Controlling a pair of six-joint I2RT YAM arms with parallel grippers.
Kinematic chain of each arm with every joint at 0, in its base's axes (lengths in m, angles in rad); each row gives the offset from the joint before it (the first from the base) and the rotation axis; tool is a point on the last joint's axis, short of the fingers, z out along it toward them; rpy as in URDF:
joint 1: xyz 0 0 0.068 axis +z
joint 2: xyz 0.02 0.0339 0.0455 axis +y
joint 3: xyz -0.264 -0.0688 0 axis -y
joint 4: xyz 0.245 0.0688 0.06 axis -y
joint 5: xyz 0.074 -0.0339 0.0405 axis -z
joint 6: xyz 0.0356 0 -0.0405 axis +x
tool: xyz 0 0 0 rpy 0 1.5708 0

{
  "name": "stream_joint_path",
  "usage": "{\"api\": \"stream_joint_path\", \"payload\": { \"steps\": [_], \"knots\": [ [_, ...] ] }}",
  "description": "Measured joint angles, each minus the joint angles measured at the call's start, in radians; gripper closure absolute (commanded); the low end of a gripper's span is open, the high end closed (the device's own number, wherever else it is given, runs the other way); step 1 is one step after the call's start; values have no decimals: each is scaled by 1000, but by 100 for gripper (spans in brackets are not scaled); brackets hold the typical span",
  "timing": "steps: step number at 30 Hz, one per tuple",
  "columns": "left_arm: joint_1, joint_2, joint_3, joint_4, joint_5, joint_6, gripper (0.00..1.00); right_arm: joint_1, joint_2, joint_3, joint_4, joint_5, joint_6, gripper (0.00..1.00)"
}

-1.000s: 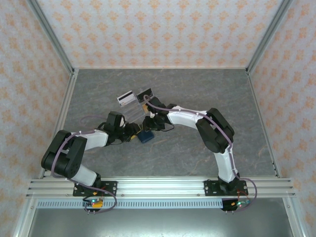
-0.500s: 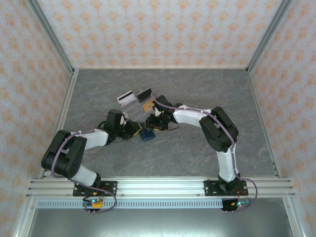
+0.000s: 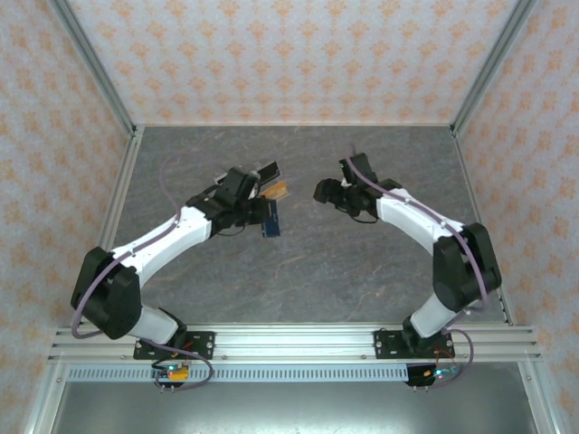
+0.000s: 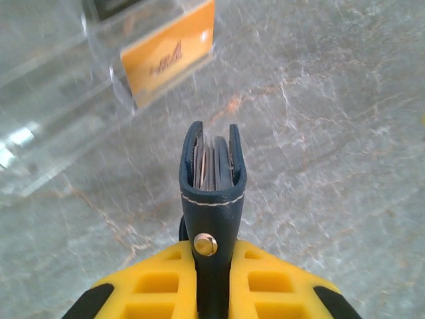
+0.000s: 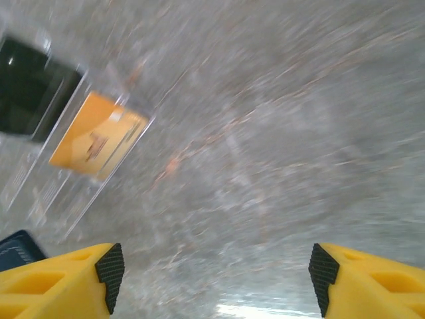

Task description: Take the credit cards out of the card holder

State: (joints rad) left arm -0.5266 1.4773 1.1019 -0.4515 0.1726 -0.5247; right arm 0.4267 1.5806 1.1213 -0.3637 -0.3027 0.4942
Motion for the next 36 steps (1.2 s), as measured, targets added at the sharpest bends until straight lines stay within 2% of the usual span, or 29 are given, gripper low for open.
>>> {"api": "stream_joint_path", "payload": {
  "steps": [9, 12, 15, 17, 20, 21, 26, 31, 36],
  "knots": [
    [-206, 373, 419, -253, -436, 144, 95, -131, -168, -129, -55, 174, 10, 20],
    [-253, 488, 515, -302, -533, 169, 93, -163, -205, -155, -71, 208, 16, 19],
    [-284, 568, 561, -322, -579, 180, 90, -174, -226, -166, -84, 235, 19, 19],
    [-299, 605, 574, -329, -590, 181, 86, -175, -234, -170, -87, 248, 23, 19],
    [-322, 642, 596, -338, -599, 186, 66, -175, -249, -187, -88, 262, 27, 18],
    [-331, 648, 597, -337, -591, 183, 58, -175, -253, -191, -89, 263, 29, 17],
    [-348, 628, 544, -298, -495, 155, 42, -175, -254, -193, -90, 262, 29, 17],
    [-311, 507, 411, -240, -378, 114, 28, -175, -245, -183, -90, 230, 4, 18],
    [-189, 288, 241, -132, -279, 44, 21, -127, -156, -110, -91, 161, -48, 18]
  ]
}}
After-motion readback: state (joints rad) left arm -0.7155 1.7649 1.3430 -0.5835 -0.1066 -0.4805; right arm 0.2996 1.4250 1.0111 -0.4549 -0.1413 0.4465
